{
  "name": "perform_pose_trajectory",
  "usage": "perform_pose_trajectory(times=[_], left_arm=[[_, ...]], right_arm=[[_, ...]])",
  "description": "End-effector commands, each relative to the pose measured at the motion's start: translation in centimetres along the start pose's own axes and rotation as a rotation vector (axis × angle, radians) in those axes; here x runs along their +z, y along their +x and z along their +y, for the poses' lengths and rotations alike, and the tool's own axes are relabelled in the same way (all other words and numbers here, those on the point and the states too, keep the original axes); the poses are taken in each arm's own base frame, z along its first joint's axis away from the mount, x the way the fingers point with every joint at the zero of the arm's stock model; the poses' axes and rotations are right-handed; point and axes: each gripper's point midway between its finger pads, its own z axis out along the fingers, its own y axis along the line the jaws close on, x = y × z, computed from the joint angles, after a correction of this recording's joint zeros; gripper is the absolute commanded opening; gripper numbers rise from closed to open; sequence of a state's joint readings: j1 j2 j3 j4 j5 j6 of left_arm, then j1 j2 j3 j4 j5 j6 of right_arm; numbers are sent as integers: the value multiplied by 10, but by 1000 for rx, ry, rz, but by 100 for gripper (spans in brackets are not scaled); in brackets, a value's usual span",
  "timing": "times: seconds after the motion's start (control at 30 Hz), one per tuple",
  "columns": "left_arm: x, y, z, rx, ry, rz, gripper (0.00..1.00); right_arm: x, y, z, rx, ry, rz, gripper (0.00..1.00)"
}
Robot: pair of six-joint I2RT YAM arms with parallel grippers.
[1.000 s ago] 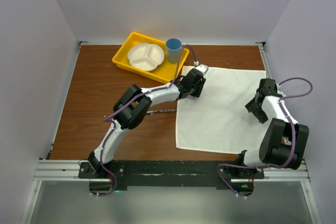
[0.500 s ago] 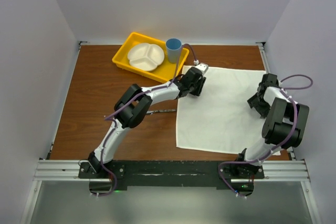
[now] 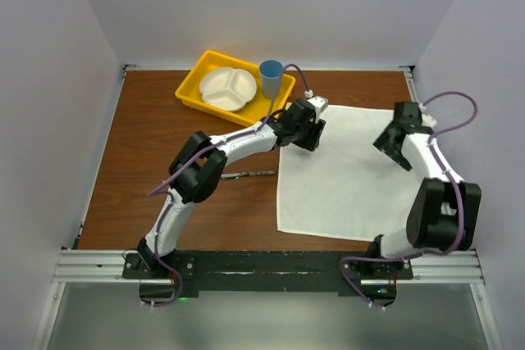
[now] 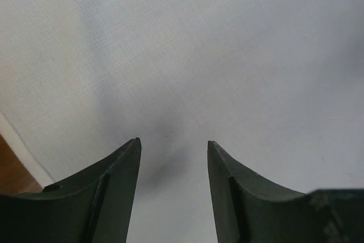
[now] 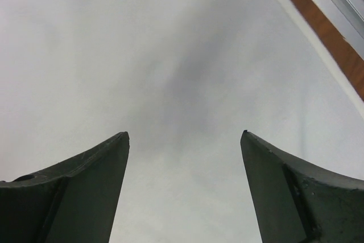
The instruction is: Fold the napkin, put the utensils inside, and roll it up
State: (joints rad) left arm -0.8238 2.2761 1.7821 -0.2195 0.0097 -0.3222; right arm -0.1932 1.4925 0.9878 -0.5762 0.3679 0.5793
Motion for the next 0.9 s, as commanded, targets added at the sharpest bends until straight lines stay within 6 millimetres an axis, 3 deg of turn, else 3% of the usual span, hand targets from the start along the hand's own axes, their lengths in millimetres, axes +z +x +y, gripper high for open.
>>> perform_pose_trajectory(times=[0.0, 0.03, 0.07, 0.13, 0.17, 0.2, 0.23, 0.27, 0.3, 0.33, 0.37, 0.4, 0.43, 0.5, 0.53, 0.57, 0.67, 0.87], left_arm=[[-123, -110, -29, -11, 70, -232, 56], [-134, -105, -24, -14, 49, -226, 57], [-170, -117, -26, -15, 58, -267, 59], [-194, -107, -7, -33, -4, -279, 63], [-231, -117, -5, -43, -5, -333, 63], [-238, -102, 11, -65, -48, -319, 64], [-252, -99, 15, -86, -58, -334, 67], [-287, -102, 19, -105, -63, -386, 67], [-300, -98, 34, -131, -107, -400, 68], [-306, -84, 44, -153, -139, -385, 69], [-334, -79, 51, -172, -168, -409, 69], [-345, -71, 66, -190, -233, -417, 70], [-372, -71, 69, -215, -251, -468, 71], [-394, -58, 82, -245, -317, -481, 73], [-415, -57, 82, -271, -316, -526, 73], [-437, -44, 89, -311, -345, -556, 75], [-451, -30, 90, -356, -340, -576, 75], [-449, -15, 91, -373, -329, -571, 76]], right_arm=[[-78, -1, 56, -103, -203, -115, 84], [-96, 22, 78, -184, -287, -104, 84], [-103, 37, 84, -238, -322, -96, 84], [-127, 74, 99, -375, -404, -72, 84], [-130, 91, 101, -429, -426, -56, 84], [-136, 107, 105, -483, -454, -39, 84], [-150, 136, 112, -582, -504, -17, 84], [-156, 156, 115, -642, -538, 4, 83], [-166, 173, 119, -705, -572, 3, 83], [-186, 209, 120, -826, -636, 7, 82], [-191, 227, 119, -889, -651, 4, 83], [-199, 243, 118, -932, -671, 9, 82], [-215, 271, 112, -1032, -717, 5, 82], [-231, 299, 109, -1134, -769, -10, 82], [-245, 322, 102, -1208, -820, -15, 82], [-255, 353, 97, -1292, -880, 30, 78], [-252, 372, 93, -1341, -886, 73, 61], [-243, 381, 93, -1361, -886, 76, 61]])
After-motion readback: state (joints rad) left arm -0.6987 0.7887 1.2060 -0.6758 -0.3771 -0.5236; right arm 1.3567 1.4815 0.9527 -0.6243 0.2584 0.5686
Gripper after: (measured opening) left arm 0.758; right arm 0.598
